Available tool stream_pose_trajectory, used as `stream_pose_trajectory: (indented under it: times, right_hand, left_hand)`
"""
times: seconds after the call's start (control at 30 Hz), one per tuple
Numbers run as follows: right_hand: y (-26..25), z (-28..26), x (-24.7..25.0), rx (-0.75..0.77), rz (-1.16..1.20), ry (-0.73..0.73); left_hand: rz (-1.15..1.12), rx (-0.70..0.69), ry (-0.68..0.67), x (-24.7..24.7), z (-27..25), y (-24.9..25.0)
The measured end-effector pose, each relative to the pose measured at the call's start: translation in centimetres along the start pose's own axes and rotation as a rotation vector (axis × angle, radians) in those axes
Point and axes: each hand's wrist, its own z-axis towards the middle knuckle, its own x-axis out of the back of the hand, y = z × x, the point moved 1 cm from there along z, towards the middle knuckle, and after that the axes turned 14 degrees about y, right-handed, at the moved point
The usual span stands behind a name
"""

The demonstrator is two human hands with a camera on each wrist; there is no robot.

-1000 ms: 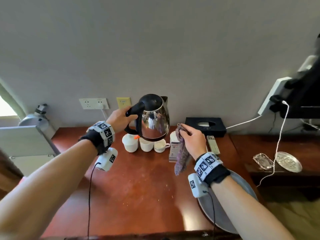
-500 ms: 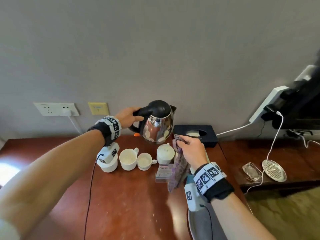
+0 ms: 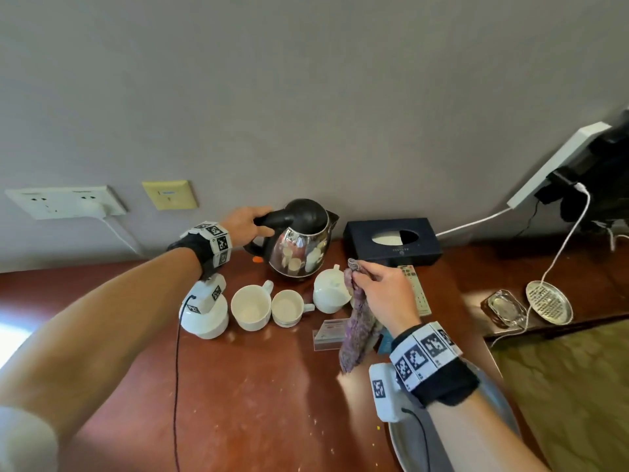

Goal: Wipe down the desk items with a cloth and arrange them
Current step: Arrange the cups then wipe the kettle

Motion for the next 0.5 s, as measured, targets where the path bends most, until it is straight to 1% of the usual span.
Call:
stream_pose_trajectory:
  times: [0.17,0.33,0.5]
  right_hand:
    - [0.5,-0.5,-1.3,0.059,-0.164,0.041]
    - [0.0,-1.0,-1.8,0.159,-0.331,0.037]
    - [0.0,-1.6,-2.8,0.211,-0.392,0.038]
  left_hand:
    - [-0.022,0.021,-0.021,-1.1,0.8,-1.7]
    - [-0.030,0.031,-0.066,-2.0,0.8,-2.6]
    - [-0.067,0.046,-0.082,-2.6,0.8,-3.2]
